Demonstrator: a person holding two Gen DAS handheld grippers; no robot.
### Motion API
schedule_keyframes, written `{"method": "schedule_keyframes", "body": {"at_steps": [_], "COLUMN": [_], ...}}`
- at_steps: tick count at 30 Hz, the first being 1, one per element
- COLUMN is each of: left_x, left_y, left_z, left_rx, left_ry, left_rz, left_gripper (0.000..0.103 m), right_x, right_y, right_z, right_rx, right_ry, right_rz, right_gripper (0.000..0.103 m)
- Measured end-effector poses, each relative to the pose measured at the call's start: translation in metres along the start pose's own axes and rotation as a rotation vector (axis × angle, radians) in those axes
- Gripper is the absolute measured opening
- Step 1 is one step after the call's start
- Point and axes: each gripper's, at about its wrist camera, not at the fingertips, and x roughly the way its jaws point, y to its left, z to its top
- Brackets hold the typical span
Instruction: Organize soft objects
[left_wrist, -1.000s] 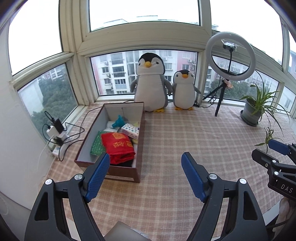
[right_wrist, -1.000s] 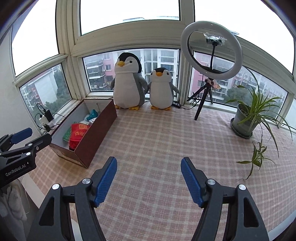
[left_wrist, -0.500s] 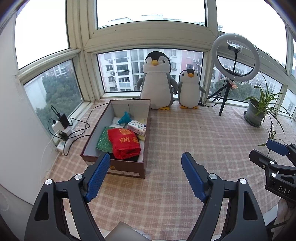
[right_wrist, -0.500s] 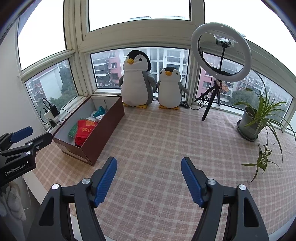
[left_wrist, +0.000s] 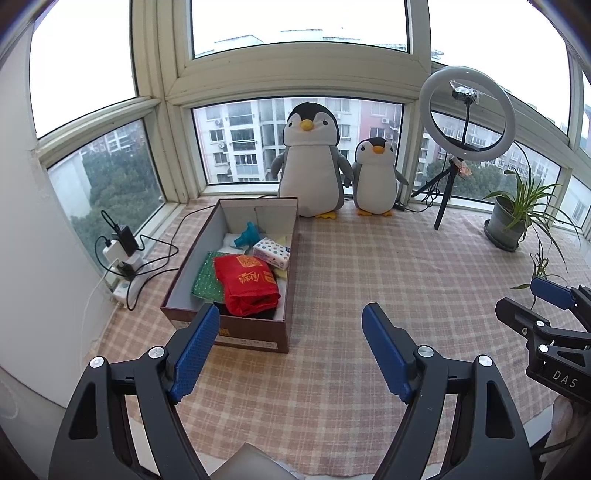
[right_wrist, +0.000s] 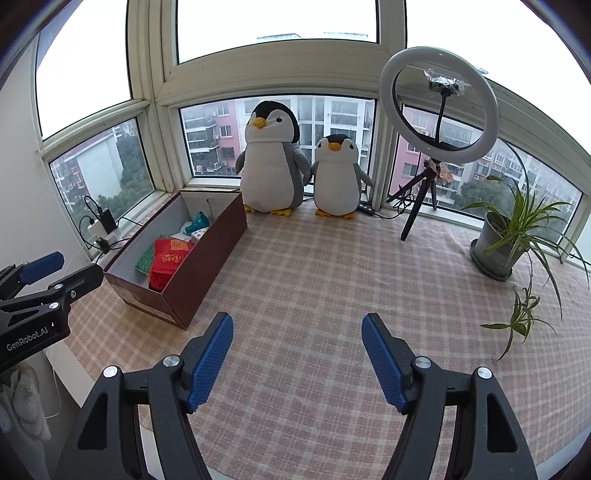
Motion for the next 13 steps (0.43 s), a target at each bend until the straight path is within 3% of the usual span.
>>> {"method": "schedule_keyframes", "body": {"at_steps": [13], "left_x": [0.0046], "left_y": [-0.0011], "left_z": [-0.0003], "left_rx": [0.012], "left_ry": [0.004], "left_rz": [0.0], "left_gripper": [0.08], "right_x": [0.0047], "right_y": [-0.0008], "right_z": [-0.0029], "right_rx": [0.008], "right_ry": [0.013], "right_rz": [-0.007], "right_gripper": [0.069]}}
